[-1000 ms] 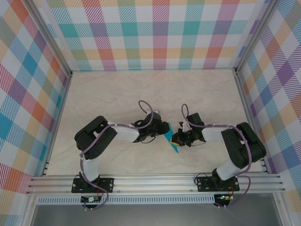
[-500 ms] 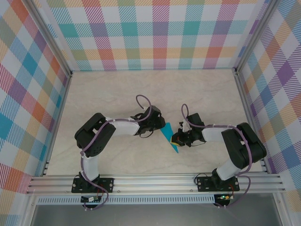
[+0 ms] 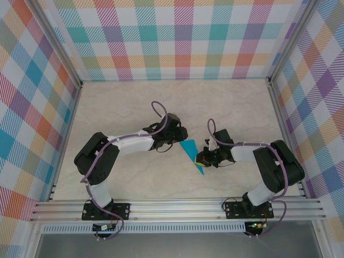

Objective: Fold a paper plane with a square sheet of paper (pick it up from the middle)
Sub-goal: Fold the wing for the fifth time at the center of the table.

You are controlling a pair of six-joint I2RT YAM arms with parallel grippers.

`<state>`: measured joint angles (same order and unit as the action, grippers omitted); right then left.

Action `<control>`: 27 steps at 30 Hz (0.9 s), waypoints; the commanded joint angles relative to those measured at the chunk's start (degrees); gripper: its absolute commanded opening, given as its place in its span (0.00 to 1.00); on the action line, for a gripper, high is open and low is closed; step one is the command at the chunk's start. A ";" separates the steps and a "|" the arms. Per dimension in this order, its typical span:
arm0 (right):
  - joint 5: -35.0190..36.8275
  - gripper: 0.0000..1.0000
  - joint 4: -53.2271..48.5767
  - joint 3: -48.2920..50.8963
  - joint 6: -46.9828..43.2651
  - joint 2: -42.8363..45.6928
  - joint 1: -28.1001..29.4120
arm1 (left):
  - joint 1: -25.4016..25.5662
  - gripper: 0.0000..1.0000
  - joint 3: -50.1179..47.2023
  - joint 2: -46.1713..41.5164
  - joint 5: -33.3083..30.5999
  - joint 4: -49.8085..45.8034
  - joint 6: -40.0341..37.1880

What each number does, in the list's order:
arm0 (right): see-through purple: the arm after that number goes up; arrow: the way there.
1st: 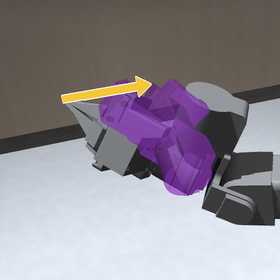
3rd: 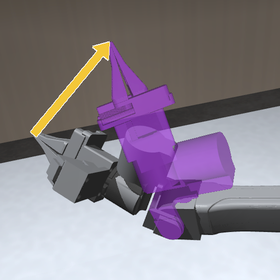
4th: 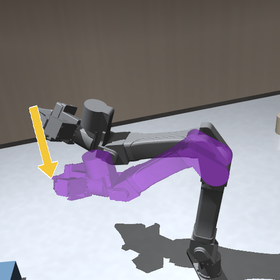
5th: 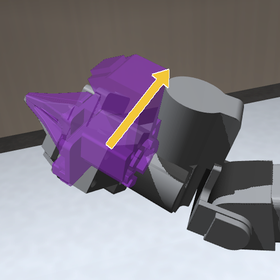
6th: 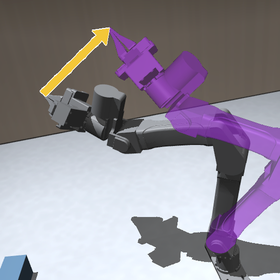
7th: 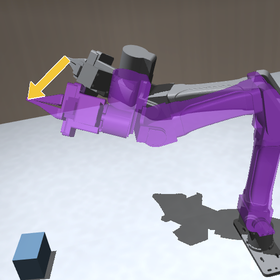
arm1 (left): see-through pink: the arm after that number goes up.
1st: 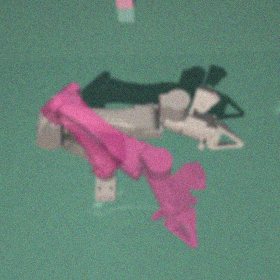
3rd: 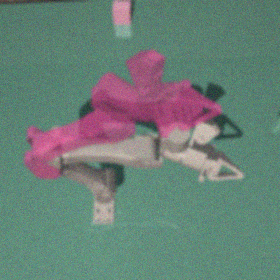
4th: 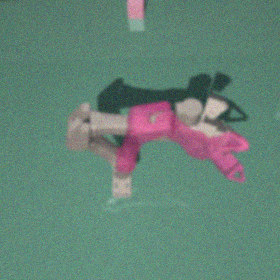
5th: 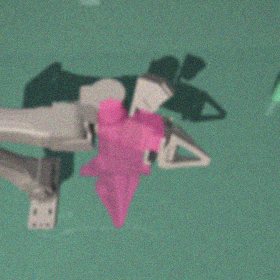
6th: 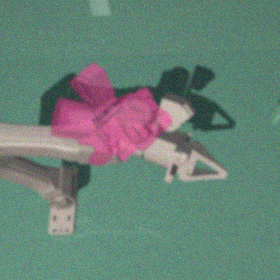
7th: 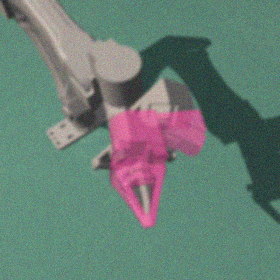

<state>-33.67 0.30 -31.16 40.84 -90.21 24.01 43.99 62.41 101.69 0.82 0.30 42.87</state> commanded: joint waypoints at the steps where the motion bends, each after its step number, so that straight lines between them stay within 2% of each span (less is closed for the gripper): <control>1: 2.34 0.00 -2.52 1.66 0.91 -0.71 0.07 | 2.52 0.39 0.25 -2.00 2.60 0.73 -0.62; 10: 2.95 0.00 -2.34 1.90 0.91 -0.81 0.07 | 6.10 0.39 0.84 2.09 3.40 4.06 2.62; 21: 3.19 0.00 -1.80 2.62 0.89 -0.66 0.07 | 6.90 0.38 1.39 7.76 3.56 7.25 5.80; 27: 2.98 0.00 -1.62 2.65 0.99 -0.71 0.08 | 6.93 0.37 1.97 10.31 1.05 5.83 6.43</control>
<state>-33.91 1.58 -30.46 41.39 -90.15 24.01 50.15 62.85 110.45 3.49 6.15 48.62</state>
